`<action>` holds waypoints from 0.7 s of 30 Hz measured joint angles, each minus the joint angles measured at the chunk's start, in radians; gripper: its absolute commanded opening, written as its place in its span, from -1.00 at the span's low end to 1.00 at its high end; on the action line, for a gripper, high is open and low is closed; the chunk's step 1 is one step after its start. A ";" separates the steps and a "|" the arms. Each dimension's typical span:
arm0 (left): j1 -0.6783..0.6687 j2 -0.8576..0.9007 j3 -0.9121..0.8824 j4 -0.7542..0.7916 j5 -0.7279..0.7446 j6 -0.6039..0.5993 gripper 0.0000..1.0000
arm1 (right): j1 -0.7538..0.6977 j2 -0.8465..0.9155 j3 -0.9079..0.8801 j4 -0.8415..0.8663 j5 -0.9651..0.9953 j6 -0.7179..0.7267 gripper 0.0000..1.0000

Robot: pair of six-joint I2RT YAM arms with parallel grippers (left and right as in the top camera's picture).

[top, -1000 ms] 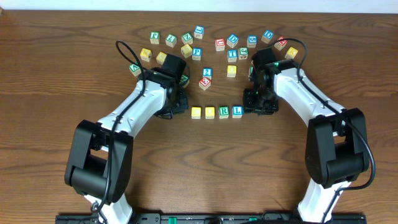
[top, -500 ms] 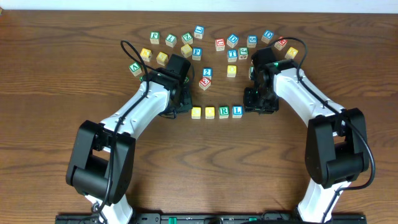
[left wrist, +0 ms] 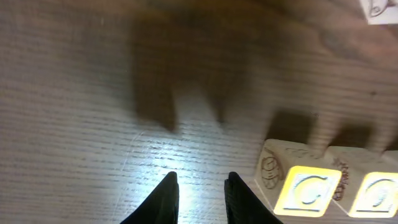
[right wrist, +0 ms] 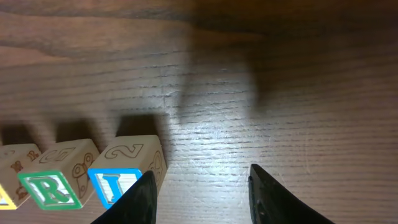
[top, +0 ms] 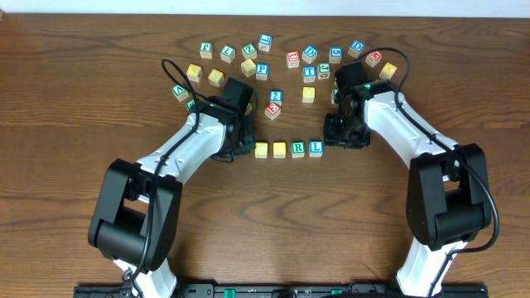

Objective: Spell out CORL

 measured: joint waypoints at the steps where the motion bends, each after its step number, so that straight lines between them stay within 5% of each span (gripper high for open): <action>1: 0.000 0.000 -0.003 0.000 0.000 0.000 -0.50 | 0.000 0.000 -0.005 0.002 0.000 0.003 -0.15; 21: -0.045 0.000 -0.006 0.046 0.000 -0.007 -0.50 | 0.000 0.000 -0.063 0.056 0.002 0.054 -0.15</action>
